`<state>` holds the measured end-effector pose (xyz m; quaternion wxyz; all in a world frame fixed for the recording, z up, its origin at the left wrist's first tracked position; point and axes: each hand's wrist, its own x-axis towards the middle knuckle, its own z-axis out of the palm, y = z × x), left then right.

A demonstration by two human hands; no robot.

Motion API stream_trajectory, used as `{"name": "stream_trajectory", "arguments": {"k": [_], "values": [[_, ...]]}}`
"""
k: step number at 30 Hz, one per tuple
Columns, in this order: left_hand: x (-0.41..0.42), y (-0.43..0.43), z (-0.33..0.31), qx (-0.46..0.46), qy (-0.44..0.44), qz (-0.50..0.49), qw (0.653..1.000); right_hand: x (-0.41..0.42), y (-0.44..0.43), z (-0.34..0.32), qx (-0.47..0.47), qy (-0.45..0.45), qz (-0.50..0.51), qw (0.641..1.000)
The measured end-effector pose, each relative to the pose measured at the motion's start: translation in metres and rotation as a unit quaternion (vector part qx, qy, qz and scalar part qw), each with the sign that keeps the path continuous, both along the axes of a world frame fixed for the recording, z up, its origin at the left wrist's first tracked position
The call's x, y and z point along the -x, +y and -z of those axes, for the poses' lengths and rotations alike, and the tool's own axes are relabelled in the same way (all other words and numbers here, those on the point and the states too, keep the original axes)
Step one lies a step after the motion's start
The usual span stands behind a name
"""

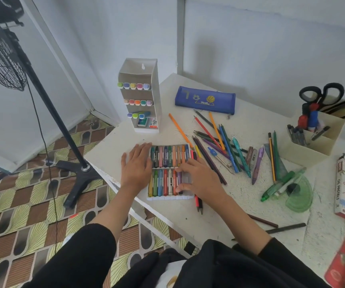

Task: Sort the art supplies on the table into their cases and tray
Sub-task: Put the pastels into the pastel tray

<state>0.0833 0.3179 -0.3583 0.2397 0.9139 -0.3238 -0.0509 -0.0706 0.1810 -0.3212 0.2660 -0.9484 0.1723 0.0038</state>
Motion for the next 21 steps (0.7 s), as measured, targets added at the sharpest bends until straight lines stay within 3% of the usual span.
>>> {"name": "stream_trajectory", "arguments": {"k": [11, 14, 21], "values": [[-0.002, 0.0, 0.003, -0.002, -0.003, 0.004, 1.0, 0.001, 0.003, 0.006, 0.127, -0.042, 0.004, 0.991], [-0.003, 0.0, 0.003, 0.002, -0.001, 0.006, 1.0, -0.002, 0.004, 0.005, 0.152, -0.015, -0.009, 0.988], [-0.002, 0.0, 0.001, -0.003, 0.001, 0.005, 1.0, 0.001, 0.003, 0.015, 0.084, -0.043, 0.014, 0.995]]}}
